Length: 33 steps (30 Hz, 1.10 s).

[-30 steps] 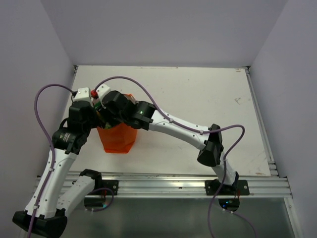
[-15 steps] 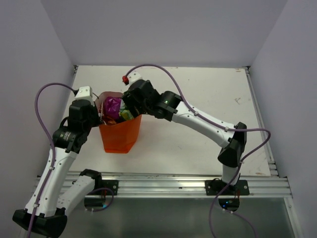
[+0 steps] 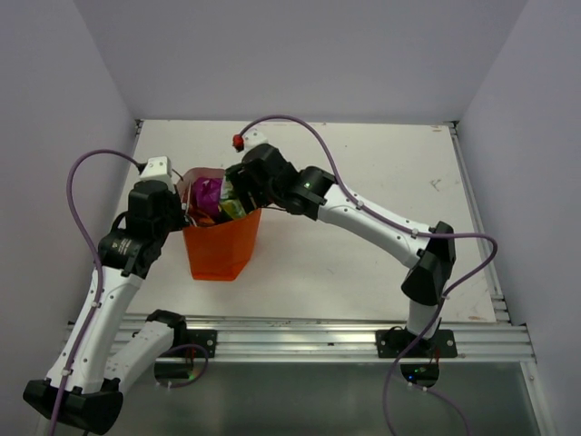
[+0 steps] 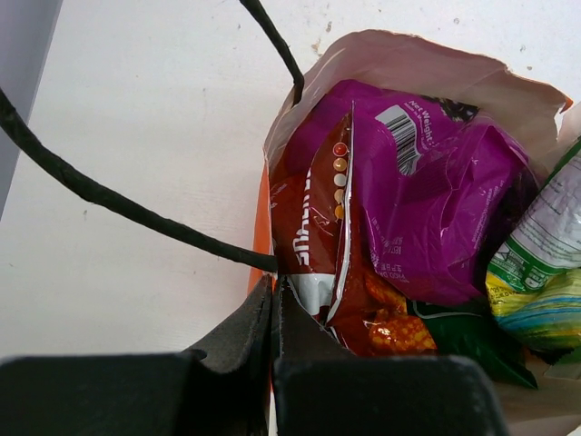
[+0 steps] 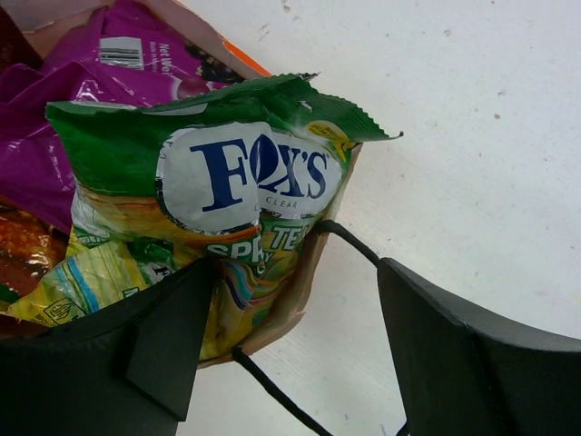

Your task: Place the snacks into the paper bag

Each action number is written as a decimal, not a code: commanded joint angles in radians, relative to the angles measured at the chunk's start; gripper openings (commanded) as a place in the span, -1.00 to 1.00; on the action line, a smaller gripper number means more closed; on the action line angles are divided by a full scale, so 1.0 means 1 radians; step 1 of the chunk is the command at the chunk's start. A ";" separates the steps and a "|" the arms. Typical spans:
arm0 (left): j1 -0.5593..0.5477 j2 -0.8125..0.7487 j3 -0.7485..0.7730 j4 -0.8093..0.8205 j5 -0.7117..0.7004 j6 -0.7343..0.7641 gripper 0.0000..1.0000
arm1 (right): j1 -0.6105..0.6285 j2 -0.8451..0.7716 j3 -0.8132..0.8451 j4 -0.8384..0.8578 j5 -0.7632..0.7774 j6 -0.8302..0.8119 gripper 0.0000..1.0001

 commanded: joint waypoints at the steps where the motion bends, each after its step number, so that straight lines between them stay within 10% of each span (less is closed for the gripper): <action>1: -0.003 0.014 0.001 -0.084 0.004 0.009 -1.00 | 0.017 0.011 0.051 0.030 -0.075 0.012 0.53; 14: -0.003 0.028 0.001 -0.072 0.005 0.005 -1.00 | 0.146 0.013 0.306 -0.059 -0.095 -0.044 0.58; 33: -0.003 0.020 0.006 -0.083 0.008 0.000 -1.00 | -0.083 -0.117 -0.053 0.050 -0.078 0.037 0.28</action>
